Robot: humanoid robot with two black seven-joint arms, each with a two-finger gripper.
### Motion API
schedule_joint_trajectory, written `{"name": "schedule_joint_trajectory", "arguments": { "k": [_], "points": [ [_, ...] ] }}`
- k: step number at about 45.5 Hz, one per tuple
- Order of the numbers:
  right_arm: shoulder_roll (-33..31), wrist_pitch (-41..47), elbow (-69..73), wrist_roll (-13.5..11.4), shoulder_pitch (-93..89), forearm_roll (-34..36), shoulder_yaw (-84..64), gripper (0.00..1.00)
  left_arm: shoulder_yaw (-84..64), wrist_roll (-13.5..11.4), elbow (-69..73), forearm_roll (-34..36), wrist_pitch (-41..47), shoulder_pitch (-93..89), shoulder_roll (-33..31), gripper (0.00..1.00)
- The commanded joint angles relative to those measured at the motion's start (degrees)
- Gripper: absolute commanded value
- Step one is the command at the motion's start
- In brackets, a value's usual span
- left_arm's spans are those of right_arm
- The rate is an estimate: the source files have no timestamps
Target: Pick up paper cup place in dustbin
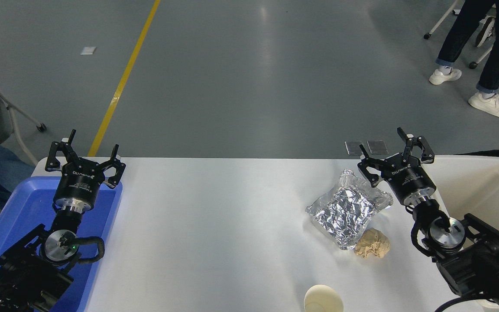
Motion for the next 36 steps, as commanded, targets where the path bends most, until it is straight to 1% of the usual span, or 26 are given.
{"name": "schedule_joint_trajectory", "arguments": {
  "k": [1, 9, 15, 18, 26, 31, 34, 36],
  "points": [
    [0.9, 0.2, -1.5, -0.1, 0.7, -0.1, -0.2, 1.0, 0.1, 0.0, 0.0, 0.1, 0.0, 0.0, 0.0, 1.0],
    [1.0, 0.3, -0.2, -0.2, 1.7, -1.7, -1.2, 1.0, 0.1, 0.1, 0.0, 0.0, 0.0, 0.0, 0.0, 1.0],
    [0.2, 0.2, 3.6, -0.8, 4.8, -6.3, -8.4, 1.0, 0.1, 0.1, 0.0, 0.0, 0.0, 0.0, 0.0, 1.0],
    [-1.3, 0.0, 5.0, -1.1, 8.3, -10.2, -12.3, 1.0, 0.1, 0.1, 0.0, 0.0, 0.0, 0.0, 0.0, 1.0],
    [-7.4, -0.5, 10.7, -3.9, 21.6, -23.6, -21.5, 1.0, 0.1, 0.1, 0.0, 0.0, 0.0, 0.0, 0.0, 1.0],
    [-9.8, -0.5, 15.2, -6.6, 29.6, -31.4, -28.2, 1.0, 0.0, -0.1, 0.0, -0.2, 0.1, 0.0, 0.0, 1.0],
    [-12.2, -0.5, 18.3, -7.1, 35.2, -34.6, -34.6, 1.0, 0.1, 0.0, 0.0, -0.2, 0.1, 0.0, 0.0, 1.0],
    [-13.0, -0.4, 19.8, -7.1, 39.8, -35.2, -40.4, 1.0, 0.0, 0.0, 0.0, -0.2, 0.1, 0.0, 0.0, 1.0]
  ]
}}
